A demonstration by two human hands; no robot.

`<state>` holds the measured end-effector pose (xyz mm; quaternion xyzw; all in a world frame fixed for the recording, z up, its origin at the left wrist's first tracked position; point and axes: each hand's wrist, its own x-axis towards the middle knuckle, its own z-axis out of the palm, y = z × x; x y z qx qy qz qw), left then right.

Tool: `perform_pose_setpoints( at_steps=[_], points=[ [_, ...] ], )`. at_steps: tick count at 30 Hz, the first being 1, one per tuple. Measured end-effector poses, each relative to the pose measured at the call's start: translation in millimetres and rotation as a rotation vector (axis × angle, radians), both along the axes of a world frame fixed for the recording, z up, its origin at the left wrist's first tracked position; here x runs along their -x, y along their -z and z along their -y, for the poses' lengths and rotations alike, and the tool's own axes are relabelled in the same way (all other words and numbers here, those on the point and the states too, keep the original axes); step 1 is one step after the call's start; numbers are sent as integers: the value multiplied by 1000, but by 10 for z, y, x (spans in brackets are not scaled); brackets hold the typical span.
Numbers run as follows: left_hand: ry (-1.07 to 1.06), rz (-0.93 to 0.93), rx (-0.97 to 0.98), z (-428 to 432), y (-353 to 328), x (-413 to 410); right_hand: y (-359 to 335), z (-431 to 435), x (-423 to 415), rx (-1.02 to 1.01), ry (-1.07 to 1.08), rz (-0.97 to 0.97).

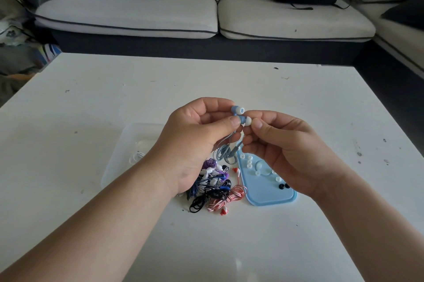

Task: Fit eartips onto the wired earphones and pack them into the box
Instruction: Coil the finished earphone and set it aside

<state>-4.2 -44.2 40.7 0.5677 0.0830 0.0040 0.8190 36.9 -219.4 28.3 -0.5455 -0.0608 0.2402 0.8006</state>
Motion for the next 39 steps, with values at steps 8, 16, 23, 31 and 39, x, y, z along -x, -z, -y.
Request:
perform_pose_setpoints(
  at_steps=[8, 16, 23, 31, 39],
  points=[
    [-7, 5, -68, 6, 21, -3, 22, 9, -15, -15, -17, -8],
    [-7, 32, -143, 19, 37, 1, 48, 10, -19, 17, -7, -23],
    [-13, 42, -151, 61, 9, 23, 88, -74, 39, 96, 71, 31],
    [-88, -17, -299, 79, 146, -14, 168, -178, 54, 127, 43, -71],
    [-92, -56, -488, -64, 279, 21, 346, -148, -44, 286, 361, -275]
  ],
)
